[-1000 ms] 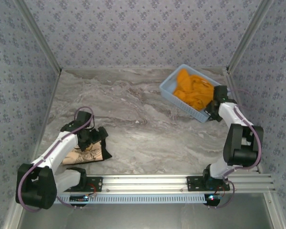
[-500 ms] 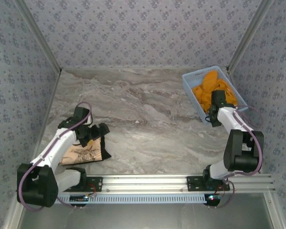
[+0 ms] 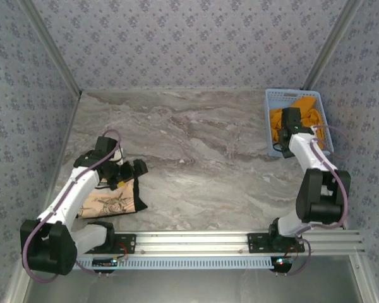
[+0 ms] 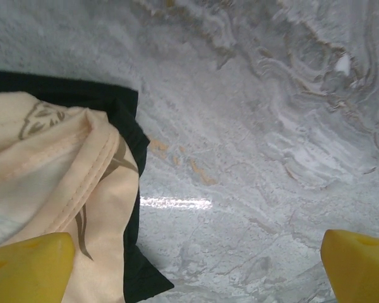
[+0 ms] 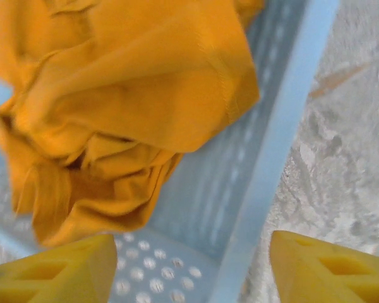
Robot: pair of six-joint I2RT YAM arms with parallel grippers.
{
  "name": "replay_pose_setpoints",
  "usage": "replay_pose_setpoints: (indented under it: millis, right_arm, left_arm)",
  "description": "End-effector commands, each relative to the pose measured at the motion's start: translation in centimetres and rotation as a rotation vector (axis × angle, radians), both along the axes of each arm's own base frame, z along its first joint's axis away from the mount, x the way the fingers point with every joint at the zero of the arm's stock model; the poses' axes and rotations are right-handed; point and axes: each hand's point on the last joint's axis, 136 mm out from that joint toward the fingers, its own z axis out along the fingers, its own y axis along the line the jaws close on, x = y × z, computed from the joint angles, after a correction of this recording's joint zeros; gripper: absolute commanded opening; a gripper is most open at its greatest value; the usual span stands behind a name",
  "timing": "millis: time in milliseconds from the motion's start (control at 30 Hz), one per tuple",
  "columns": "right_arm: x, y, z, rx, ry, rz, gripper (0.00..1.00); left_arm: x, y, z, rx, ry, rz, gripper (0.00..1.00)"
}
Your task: Fold the inside-out t-shirt
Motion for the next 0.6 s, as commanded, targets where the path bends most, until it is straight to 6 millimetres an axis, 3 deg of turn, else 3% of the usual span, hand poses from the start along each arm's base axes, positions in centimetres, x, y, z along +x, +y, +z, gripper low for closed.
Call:
replay_pose_setpoints:
  millis: [0, 100, 200, 333, 367, 433, 500, 567]
  right_arm:
    - [-2.6, -1.3, 3.2, -0.206, 0.152, 0.229, 0.72]
    - [-1.2, -1.9, 3.1, -0.278, 0.211, 0.432, 0.75]
    - [2.2, -2.4, 2.7, -0.223, 0.193, 0.558, 0.79]
    - [7.1, -4.0, 0.5, -0.188, 0.213, 0.673, 0.8]
    - [8.5, -3.9, -0.3, -0.18, 0.203, 0.725, 0.85]
    - [10.1, -4.4, -1.9, -0.183, 0.229, 0.754, 0.87]
    - [11.4, -4.9, -4.5, -0.177, 0.278, 0.784, 0.83]
    - [11.9, -5.3, -6.2, -0.158, 0.315, 0.776, 0.67]
  left_arm:
    - [0.4, 0.2, 1.8, 0.005, -0.057, -0.003, 1.0]
    - [1.0, -0.3, 2.3, -0.032, -0.089, 0.0, 1.0]
    - [1.6, -0.5, 2.6, -0.044, -0.107, 0.006, 1.0]
    - [1.8, -0.6, 2.8, -0.051, -0.11, 0.015, 1.0]
    - [1.8, -0.6, 2.7, -0.053, -0.111, 0.015, 1.0]
    - [1.7, -0.5, 2.8, -0.05, -0.115, 0.021, 1.0]
    - [1.8, -0.3, 2.7, -0.038, -0.124, 0.027, 1.0]
    - [1.8, -0.1, 2.7, -0.028, -0.128, 0.03, 1.0]
